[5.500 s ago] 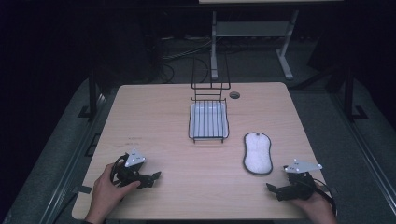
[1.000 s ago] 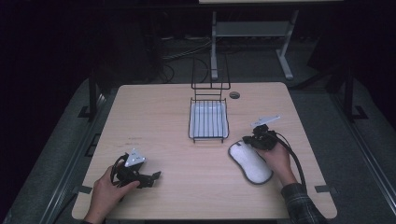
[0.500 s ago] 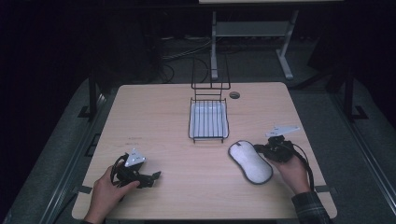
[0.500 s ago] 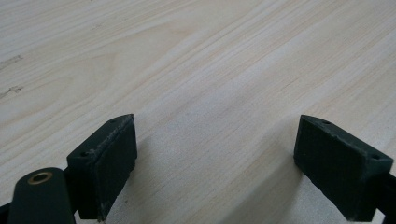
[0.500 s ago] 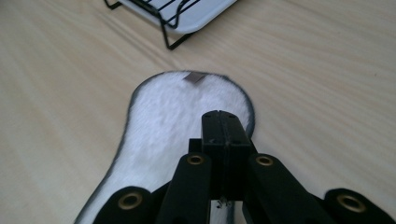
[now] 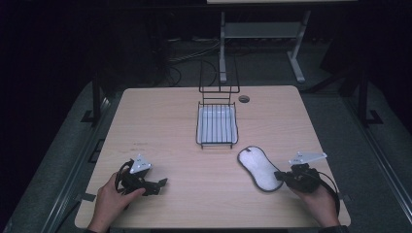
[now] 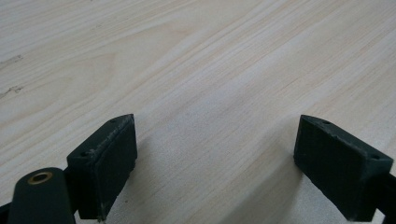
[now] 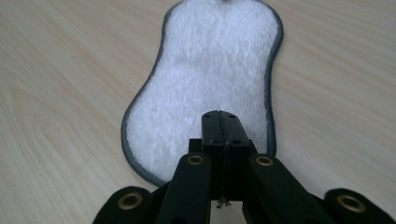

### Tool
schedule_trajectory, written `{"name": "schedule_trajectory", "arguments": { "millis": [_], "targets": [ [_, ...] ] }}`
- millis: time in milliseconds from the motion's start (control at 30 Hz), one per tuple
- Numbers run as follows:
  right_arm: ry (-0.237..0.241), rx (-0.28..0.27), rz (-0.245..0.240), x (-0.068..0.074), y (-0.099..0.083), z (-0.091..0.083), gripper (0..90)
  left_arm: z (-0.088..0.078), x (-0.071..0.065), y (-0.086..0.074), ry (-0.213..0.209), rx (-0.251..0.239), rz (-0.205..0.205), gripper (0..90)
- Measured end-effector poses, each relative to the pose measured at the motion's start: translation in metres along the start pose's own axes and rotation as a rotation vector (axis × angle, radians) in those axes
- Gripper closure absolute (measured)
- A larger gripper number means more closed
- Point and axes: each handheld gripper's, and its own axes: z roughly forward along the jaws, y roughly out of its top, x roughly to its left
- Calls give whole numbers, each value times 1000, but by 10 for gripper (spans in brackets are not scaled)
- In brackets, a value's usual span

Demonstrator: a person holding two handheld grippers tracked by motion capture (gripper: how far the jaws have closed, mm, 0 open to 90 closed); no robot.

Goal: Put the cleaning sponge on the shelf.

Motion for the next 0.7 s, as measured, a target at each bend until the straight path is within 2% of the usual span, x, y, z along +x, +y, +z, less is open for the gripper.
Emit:
{"name": "schedule_trajectory", "arguments": {
  "millis": [333, 700],
  "targets": [
    [-19, 23, 8, -6, -3, -2, 898, 0, 0, 0, 0, 0, 0, 126],
    [-70, 29, 22, -30, 0, -4, 898, 0, 0, 0, 0, 0, -1, 126]
  ]
}}
